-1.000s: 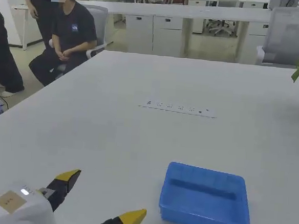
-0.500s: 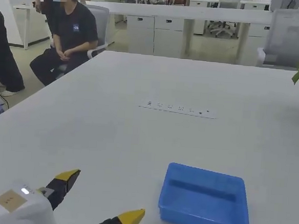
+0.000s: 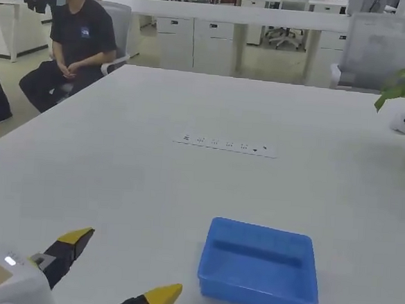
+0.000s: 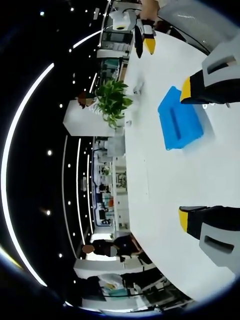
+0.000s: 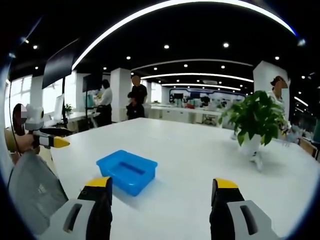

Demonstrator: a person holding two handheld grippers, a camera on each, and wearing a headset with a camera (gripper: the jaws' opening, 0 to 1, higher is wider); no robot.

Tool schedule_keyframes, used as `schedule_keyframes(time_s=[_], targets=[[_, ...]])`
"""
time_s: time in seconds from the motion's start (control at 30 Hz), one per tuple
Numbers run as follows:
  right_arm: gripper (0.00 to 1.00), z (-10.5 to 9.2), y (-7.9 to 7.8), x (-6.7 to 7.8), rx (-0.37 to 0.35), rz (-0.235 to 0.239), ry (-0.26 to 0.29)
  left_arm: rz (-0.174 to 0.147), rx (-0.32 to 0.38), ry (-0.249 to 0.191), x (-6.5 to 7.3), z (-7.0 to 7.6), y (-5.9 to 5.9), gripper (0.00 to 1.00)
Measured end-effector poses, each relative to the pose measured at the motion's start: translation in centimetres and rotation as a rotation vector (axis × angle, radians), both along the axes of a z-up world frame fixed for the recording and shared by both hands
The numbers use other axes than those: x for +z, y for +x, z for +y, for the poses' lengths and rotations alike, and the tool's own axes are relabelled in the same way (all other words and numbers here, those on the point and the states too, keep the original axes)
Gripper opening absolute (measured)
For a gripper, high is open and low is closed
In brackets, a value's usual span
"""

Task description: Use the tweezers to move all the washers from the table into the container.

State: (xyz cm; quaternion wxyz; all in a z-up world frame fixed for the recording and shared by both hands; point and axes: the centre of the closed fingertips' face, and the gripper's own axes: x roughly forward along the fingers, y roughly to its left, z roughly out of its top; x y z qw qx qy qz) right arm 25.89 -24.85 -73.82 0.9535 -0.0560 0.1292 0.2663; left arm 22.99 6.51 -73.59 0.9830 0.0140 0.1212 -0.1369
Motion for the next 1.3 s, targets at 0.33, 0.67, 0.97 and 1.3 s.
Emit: schedule_keyframes(time_s=[0.33,0.67,0.97,1.3], targets=[[0.74,0.4,-0.2,-0.3,0.025,0.006,-0.02,0.035,-0.041,0.019,-0.7,-0.7,-0.1,0.84],[0.61,0.7,-1.0,-1.5,0.071,0.058,-0.182,0.131,-0.167,-0.019,-1.7,-2.8,-0.9,0.76],[0.24,8.1,-3.0,-4.1,0.392,0.168,-0.236,0.344,-0.48,0.099,-5.4,-6.7,-2.7,0.47],[0.15,11.3,-4.4,-7.0,0.523,0.246,-0.276,0.46,-0.685,0.198,-8.7,-8.6,-2.9,0.2]])
